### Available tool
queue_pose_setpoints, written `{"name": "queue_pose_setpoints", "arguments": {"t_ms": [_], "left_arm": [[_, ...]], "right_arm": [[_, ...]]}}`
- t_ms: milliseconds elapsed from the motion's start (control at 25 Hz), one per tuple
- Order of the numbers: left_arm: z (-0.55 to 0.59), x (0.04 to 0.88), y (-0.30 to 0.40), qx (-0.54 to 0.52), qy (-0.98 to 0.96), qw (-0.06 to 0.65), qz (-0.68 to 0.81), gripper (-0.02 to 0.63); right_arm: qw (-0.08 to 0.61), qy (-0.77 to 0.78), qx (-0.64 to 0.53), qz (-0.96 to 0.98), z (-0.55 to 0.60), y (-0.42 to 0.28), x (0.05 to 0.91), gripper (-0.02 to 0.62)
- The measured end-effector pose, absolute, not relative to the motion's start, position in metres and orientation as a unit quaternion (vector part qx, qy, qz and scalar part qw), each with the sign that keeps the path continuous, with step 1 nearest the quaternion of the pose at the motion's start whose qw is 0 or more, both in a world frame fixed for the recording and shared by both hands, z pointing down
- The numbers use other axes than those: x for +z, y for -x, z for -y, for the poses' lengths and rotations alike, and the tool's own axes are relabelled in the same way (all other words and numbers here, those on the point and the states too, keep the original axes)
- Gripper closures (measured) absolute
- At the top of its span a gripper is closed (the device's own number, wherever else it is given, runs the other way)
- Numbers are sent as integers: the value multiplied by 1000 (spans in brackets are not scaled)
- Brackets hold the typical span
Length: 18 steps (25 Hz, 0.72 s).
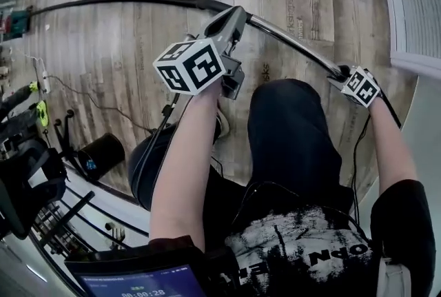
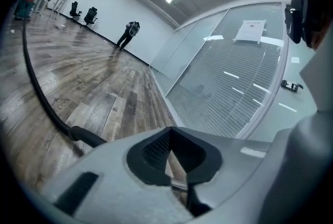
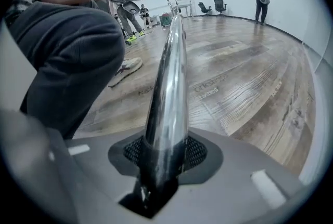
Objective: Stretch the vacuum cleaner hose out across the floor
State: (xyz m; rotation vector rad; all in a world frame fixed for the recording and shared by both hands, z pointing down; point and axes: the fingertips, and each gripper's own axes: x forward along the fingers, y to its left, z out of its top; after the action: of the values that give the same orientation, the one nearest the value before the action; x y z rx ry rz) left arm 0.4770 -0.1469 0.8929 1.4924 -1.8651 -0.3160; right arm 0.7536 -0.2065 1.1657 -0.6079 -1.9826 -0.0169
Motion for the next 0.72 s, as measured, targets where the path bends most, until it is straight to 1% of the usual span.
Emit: {"name": "queue_pose_setpoints", "arguments": {"t_ms": [320, 520, 720], "left_arm": [[110, 912, -528, -63, -549, 379, 742, 606], [111, 906, -523, -110, -531, 377, 751, 606], [100, 913, -522, -90, -527, 380, 755, 606]], "right_arm": [[489, 260, 9, 833, 187, -767, 1202, 457], [489, 262, 2, 832, 195, -769, 1220, 449], [491, 257, 5, 832, 198, -764, 1221, 446]]}}
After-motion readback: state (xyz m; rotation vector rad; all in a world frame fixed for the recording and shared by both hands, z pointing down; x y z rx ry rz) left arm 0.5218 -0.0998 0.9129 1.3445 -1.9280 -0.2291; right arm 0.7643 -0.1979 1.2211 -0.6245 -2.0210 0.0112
